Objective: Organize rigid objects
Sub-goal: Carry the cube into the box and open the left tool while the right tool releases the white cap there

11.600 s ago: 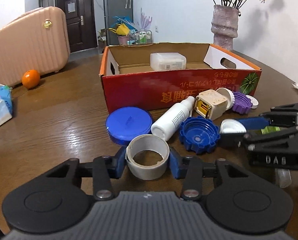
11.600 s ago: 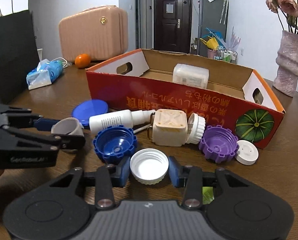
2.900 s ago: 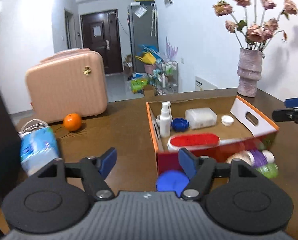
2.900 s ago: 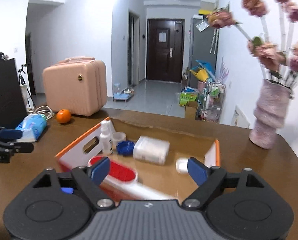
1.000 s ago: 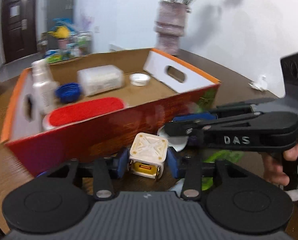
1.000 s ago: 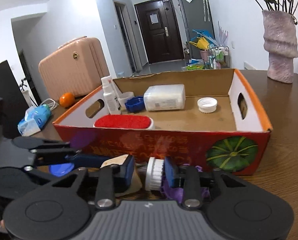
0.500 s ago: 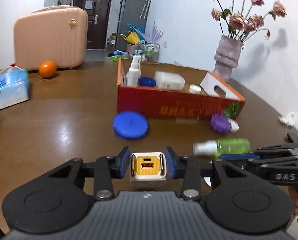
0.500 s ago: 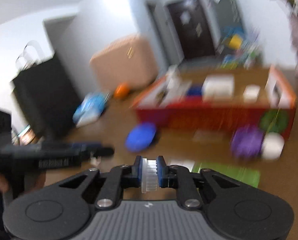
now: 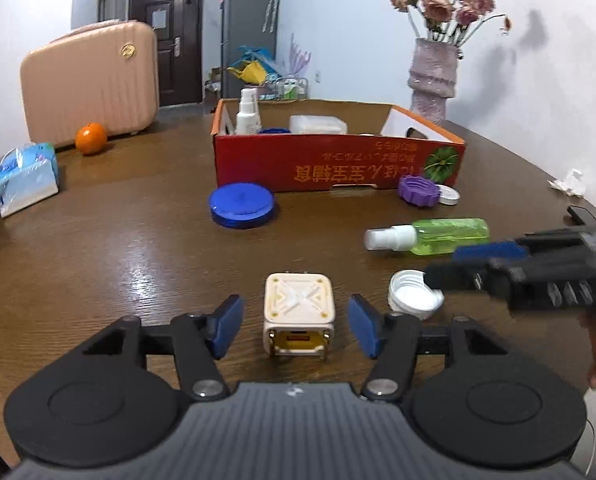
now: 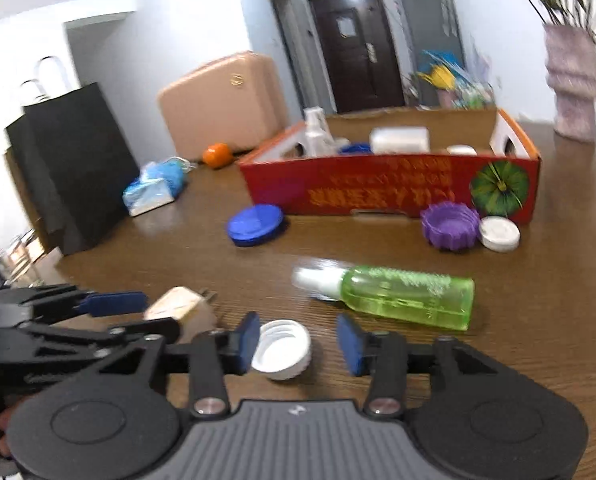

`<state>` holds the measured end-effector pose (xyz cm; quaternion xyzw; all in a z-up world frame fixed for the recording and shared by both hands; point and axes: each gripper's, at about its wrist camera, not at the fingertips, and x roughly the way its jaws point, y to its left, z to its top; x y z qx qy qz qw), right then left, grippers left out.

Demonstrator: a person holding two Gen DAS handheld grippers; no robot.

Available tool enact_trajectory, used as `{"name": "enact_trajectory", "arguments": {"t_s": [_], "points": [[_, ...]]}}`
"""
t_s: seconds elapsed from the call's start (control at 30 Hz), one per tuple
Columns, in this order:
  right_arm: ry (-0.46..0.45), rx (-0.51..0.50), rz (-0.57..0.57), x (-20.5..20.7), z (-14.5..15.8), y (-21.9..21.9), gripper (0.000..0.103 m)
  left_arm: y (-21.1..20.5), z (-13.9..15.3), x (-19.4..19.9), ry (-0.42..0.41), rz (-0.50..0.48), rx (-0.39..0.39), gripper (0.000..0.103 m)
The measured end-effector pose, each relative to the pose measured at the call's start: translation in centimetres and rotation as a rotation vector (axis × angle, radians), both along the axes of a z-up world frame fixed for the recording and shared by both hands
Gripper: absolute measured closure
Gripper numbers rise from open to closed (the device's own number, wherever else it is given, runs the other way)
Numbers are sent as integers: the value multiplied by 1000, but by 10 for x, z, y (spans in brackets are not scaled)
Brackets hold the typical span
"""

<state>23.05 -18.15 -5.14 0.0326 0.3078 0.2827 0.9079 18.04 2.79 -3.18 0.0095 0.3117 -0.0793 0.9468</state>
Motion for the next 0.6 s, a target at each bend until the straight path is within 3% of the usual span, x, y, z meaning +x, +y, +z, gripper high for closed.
{"name": "enact_trajectory", "arguments": {"t_s": [0.07,0.13,0.17,0.23,0.27,0.3,0.37,0.43,0.6], "points": [[-23,-83,10,-4,-2,12,48,-1,-4,7,20,20,5,45],[-70,-170,15,-9,-3,22,48,-2,-7,13,50,31,-3,47],[-74,-184,25,-10,-6,27,48,-2,-8,15,62,29,-13,48],[-49,-186,39,-7,-10,32,48,-4,-10,16,65,26,-14,63],[-39,-193,35,-5,-13,35,50,-5,-11,15,64,31,-11,64],[-36,-208,30,-3,-14,37,51,-5,-11,15,62,38,-9,64],[-56,-228,28,-3,-15,40,63,-4,-10,14,65,40,-15,64],[-56,-217,31,1,-13,39,64,-3,-8,15,71,36,-18,64],[-127,-250,63,17,-9,37,64,1,12,22,-2,38,-23,64]]}}
